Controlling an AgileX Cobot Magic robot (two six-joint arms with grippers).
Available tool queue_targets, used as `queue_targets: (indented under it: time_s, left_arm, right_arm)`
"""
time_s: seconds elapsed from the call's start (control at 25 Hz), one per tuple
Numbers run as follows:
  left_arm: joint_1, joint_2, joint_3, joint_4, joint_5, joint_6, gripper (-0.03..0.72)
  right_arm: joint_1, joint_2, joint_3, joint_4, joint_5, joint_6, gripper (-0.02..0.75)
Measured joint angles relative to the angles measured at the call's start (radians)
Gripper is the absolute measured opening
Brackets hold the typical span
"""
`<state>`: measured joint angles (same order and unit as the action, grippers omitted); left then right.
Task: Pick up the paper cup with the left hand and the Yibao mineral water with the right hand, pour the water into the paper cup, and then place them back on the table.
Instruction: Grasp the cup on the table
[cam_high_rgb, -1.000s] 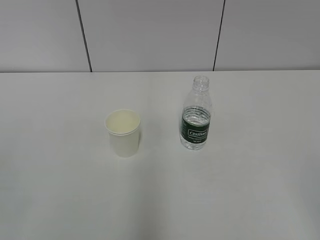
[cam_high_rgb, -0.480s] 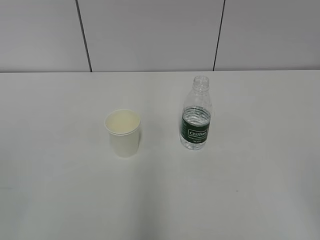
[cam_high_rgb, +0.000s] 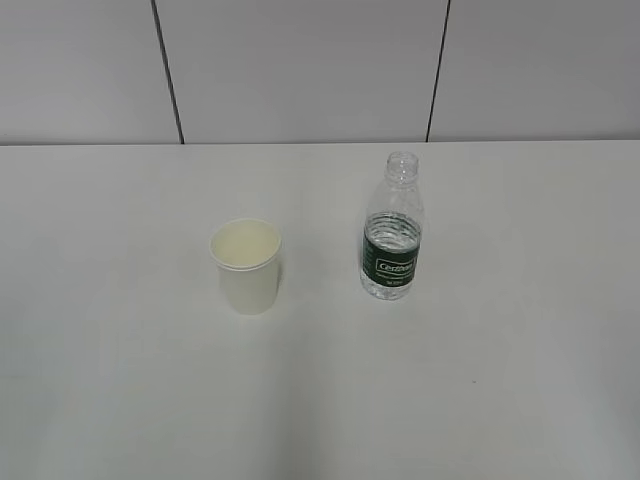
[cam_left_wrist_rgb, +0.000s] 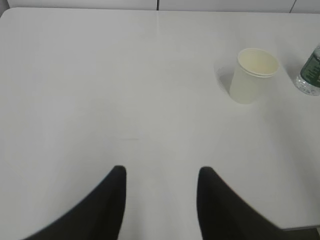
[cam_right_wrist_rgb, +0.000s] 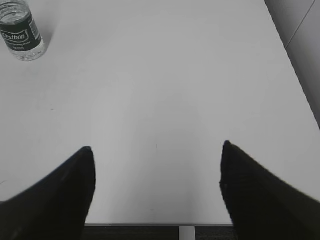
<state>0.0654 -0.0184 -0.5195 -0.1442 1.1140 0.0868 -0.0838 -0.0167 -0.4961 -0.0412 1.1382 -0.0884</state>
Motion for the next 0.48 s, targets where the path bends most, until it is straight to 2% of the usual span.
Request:
queue_targets:
  time_s: [0.48]
  left_arm:
    - [0.0, 0.0, 0.0, -0.001, 0.0, 0.0, 0.34]
  right_arm:
    - [0.0, 0.0, 0.0, 0.0, 0.0, 0.0, 0.571]
